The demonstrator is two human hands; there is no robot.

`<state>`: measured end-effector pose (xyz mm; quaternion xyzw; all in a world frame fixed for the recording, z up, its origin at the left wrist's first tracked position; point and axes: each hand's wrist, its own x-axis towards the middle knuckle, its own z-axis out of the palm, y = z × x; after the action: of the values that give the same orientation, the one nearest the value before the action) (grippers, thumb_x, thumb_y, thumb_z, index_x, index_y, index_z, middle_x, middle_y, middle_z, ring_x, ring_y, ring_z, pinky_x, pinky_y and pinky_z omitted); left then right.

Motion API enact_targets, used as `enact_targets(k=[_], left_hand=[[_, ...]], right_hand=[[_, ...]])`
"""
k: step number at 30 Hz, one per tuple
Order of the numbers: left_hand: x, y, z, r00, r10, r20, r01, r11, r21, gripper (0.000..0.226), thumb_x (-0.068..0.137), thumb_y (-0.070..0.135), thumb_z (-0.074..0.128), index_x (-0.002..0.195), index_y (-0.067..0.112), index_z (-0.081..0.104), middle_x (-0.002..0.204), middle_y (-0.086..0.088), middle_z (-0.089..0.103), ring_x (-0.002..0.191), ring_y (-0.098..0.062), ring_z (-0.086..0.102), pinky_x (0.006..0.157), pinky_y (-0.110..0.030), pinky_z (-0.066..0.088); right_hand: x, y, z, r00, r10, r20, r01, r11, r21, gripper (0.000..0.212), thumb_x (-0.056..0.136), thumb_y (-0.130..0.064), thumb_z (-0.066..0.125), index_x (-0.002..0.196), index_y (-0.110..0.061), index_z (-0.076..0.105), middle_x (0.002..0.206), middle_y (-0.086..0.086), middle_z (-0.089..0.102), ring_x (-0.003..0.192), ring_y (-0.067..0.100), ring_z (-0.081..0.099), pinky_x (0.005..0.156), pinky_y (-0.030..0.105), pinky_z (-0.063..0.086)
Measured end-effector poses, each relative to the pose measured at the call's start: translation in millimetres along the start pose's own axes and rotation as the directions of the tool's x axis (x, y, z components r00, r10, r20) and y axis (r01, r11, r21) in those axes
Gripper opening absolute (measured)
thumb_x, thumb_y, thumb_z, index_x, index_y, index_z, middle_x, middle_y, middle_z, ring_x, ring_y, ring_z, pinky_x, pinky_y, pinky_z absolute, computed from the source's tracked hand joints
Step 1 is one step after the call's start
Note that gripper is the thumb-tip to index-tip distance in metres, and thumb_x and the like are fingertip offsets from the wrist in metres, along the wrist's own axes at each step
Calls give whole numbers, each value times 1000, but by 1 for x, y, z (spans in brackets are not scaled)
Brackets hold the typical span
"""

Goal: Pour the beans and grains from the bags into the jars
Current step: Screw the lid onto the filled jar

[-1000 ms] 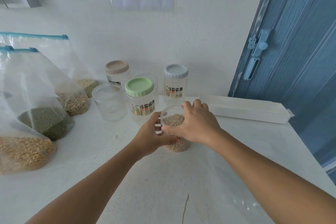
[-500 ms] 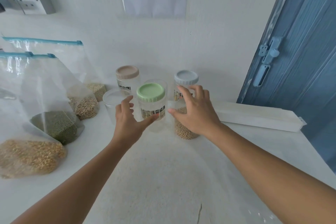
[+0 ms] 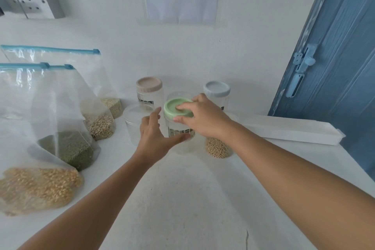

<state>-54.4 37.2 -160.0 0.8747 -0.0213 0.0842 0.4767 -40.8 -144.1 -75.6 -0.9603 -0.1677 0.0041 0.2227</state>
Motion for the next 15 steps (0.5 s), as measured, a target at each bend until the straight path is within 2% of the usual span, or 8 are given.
enact_targets(k=[2,5,7,9,11,13,15], left_hand=[[0,-5,-6,999,41,27,-39,997,-66,120,54,76,88,154,37,35,144,13,46,136,-14,46,116,-46,43],[-9,-4,-13,990,102,98,-84,981,-174,90,62,51,98,138,41,53,129,22,65,121,0,58,109,-37,48],[-18,-4,-17,990,94,102,-73,978,-196,84,64,38,100,135,37,56,123,23,68,115,2,62,106,-35,50],[-26,-5,-20,989,104,104,-82,977,-198,84,62,38,101,134,37,57,121,21,70,114,0,64,103,-37,52],[-33,-3,-25,985,105,139,-78,979,-187,86,60,43,101,133,38,57,119,19,72,112,-3,67,98,-40,57],[-39,1,-29,980,101,170,-70,981,-184,85,59,42,101,132,38,58,119,17,72,112,-5,68,96,-40,58],[-45,2,-32,979,90,183,-55,981,-188,84,59,38,101,131,37,59,120,16,73,113,-6,68,100,-39,56]], right_hand=[[-11,-4,1,999,-10,31,9,999,39,56,93,-66,62,144,-44,56,141,1,40,125,20,51,106,38,43],[-28,-12,4,999,-22,34,19,996,84,61,90,-66,65,146,-46,52,138,-4,41,126,16,49,105,33,41],[-37,-18,5,999,-18,28,16,998,62,77,88,-69,65,154,-42,37,140,-3,43,130,17,48,104,34,42],[-42,-25,3,999,19,30,-20,999,34,97,80,-78,65,158,-37,23,147,-1,42,138,19,42,106,38,42],[-43,-33,4,998,59,26,-57,997,-51,109,71,-89,62,157,-31,29,146,-2,44,138,20,41,107,40,42],[-44,-38,5,998,63,30,-59,988,-140,109,68,-93,61,151,-26,41,139,-4,48,134,22,43,107,43,43],[-44,-38,3,998,44,53,-35,988,-153,106,69,-91,62,149,-23,44,140,-4,48,133,23,42,108,44,42]])
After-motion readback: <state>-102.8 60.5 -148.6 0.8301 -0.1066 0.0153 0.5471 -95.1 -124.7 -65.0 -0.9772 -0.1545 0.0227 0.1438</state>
